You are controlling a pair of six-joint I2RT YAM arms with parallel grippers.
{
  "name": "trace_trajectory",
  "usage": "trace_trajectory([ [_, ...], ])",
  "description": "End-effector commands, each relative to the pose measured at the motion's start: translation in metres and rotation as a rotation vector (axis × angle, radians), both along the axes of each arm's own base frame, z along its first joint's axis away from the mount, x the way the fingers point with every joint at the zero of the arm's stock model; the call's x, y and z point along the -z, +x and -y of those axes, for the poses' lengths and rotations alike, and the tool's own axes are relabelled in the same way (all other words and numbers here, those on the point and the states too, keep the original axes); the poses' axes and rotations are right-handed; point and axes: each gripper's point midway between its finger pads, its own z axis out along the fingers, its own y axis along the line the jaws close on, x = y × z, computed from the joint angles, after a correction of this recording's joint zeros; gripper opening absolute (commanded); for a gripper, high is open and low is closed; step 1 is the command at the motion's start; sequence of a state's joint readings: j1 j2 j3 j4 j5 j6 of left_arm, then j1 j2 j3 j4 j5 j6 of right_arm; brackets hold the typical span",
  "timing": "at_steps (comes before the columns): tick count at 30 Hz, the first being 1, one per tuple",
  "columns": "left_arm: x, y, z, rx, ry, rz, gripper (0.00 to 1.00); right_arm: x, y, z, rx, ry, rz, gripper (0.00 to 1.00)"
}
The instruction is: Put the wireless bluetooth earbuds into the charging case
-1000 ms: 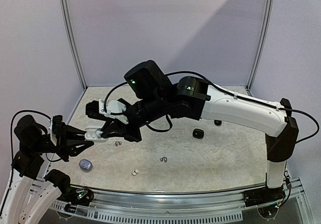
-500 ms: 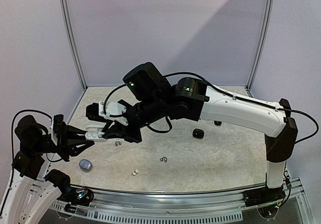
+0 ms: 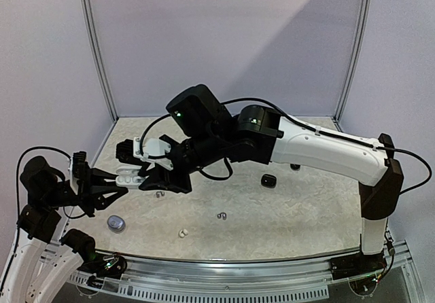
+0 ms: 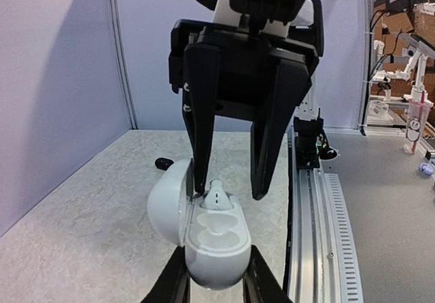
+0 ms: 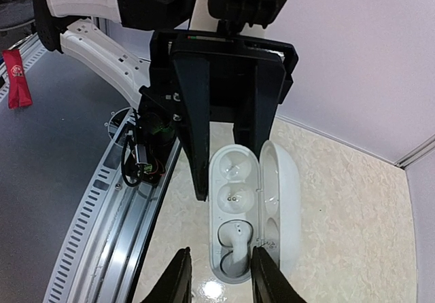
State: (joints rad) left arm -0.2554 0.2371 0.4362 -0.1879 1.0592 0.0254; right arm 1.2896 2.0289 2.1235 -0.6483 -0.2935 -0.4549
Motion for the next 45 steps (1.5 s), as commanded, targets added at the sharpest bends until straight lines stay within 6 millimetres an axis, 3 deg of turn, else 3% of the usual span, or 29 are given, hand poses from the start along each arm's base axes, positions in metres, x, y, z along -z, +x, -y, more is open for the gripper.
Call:
trace_trajectory([
  [1, 0.001, 0.006, 0.001, -0.020, -0.035, -0.059, 0.00, -0.017, 0.003, -0.003, 0.026, 0.052, 0.014, 0.33],
  [7, 0.007, 0.014, -0.001, -0.053, -0.054, -0.115, 0.00, -0.049, 0.008, 0.009, 0.072, 0.154, 0.051, 0.39],
  [12, 0.007, 0.019, -0.003, -0.082, -0.063, -0.140, 0.00, -0.064, 0.010, 0.017, 0.092, 0.183, 0.062, 0.41],
  [16, 0.006, 0.026, -0.007, -0.127, -0.073, -0.152, 0.00, -0.070, 0.011, 0.024, 0.082, 0.208, 0.023, 0.41],
  [19, 0.003, 0.036, -0.014, -0.193, -0.089, -0.157, 0.00, -0.060, 0.029, 0.034, 0.115, 0.202, -0.045, 0.40],
  [22, -0.002, 0.043, -0.023, -0.259, -0.105, -0.146, 0.00, -0.023, 0.057, 0.039, 0.197, 0.109, -0.112, 0.35],
  [24, -0.004, 0.046, -0.029, -0.298, -0.110, -0.136, 0.00, 0.025, 0.064, 0.035, 0.207, -0.010, -0.161, 0.31],
  [28, -0.007, 0.049, -0.037, -0.352, -0.111, -0.116, 0.00, 0.101, 0.058, 0.025, 0.153, -0.185, -0.248, 0.26],
  [31, -0.006, 0.051, -0.040, -0.371, -0.107, -0.111, 0.00, 0.146, 0.053, 0.017, 0.117, -0.275, -0.306, 0.25],
  [40, 0.000, 0.054, -0.042, -0.382, -0.091, -0.112, 0.00, 0.245, 0.056, 0.011, 0.128, -0.453, -0.353, 0.24],
  [45, 0.002, 0.055, -0.042, -0.380, -0.090, -0.114, 0.00, 0.274, 0.051, 0.014, 0.125, -0.505, -0.381, 0.24],
])
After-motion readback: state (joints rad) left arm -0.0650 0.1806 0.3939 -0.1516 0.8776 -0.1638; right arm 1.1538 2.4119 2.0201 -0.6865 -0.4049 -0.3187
